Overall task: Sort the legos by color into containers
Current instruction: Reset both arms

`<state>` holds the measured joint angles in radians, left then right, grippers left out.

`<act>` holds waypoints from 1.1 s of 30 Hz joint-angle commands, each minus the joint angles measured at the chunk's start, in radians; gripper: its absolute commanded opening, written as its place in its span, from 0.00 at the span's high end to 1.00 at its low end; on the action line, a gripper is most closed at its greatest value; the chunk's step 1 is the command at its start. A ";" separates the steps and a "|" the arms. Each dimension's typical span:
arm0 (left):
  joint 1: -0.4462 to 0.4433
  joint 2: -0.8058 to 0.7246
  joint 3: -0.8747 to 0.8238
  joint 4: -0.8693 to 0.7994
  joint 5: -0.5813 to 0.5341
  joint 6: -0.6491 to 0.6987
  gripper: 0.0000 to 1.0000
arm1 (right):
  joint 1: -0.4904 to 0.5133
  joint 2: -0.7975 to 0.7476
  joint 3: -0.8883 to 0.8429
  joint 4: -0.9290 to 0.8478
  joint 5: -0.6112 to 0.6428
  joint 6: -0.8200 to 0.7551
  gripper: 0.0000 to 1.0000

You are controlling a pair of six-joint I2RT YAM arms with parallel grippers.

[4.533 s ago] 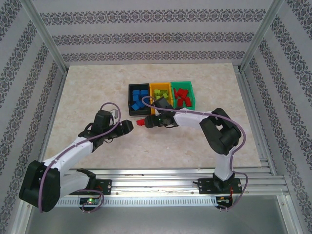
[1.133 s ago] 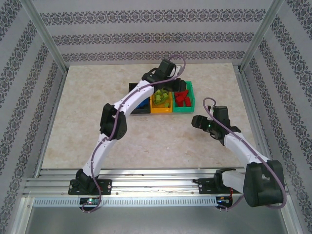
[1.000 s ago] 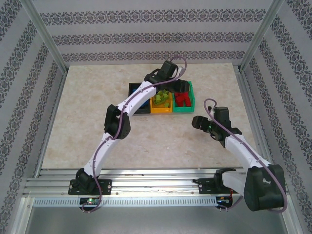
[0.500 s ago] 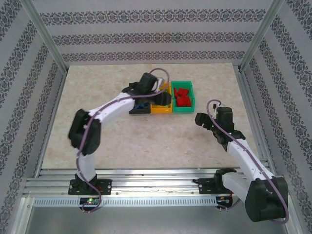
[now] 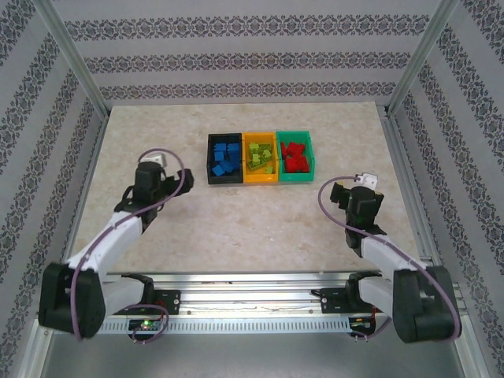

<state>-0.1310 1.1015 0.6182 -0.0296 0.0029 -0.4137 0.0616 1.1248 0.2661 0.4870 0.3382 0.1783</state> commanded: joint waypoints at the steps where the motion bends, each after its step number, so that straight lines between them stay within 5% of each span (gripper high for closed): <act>1: 0.041 -0.118 -0.107 0.105 -0.237 0.048 0.00 | -0.010 0.078 0.020 0.212 0.040 -0.055 0.02; 5: 0.054 -0.225 -0.315 0.430 -0.371 0.222 0.00 | -0.014 0.180 0.058 0.288 0.021 -0.060 0.02; 8: 0.088 -0.155 -0.438 0.763 -0.435 0.284 0.00 | -0.016 0.272 0.071 0.363 0.008 -0.073 0.02; 13: 0.125 0.030 -0.411 0.859 -0.360 0.309 0.00 | -0.016 0.311 0.094 0.395 -0.076 -0.105 0.02; 20: 0.128 0.429 -0.403 1.275 -0.226 0.351 0.01 | -0.011 0.412 0.047 0.568 -0.141 -0.134 0.02; 26: 0.129 0.507 -0.311 1.165 -0.133 0.379 0.01 | -0.011 0.404 0.071 0.496 -0.131 -0.129 0.02; 28: 0.129 0.456 -0.281 1.014 -0.111 0.371 0.01 | -0.011 0.401 0.071 0.484 -0.133 -0.129 0.02; 33: 0.127 0.491 -0.264 1.040 -0.127 0.380 0.01 | -0.013 0.404 0.071 0.494 -0.133 -0.128 0.02</act>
<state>-0.0113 1.5852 0.3431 1.0203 -0.1379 -0.0551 0.0544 1.5223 0.3256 0.9474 0.2188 0.0551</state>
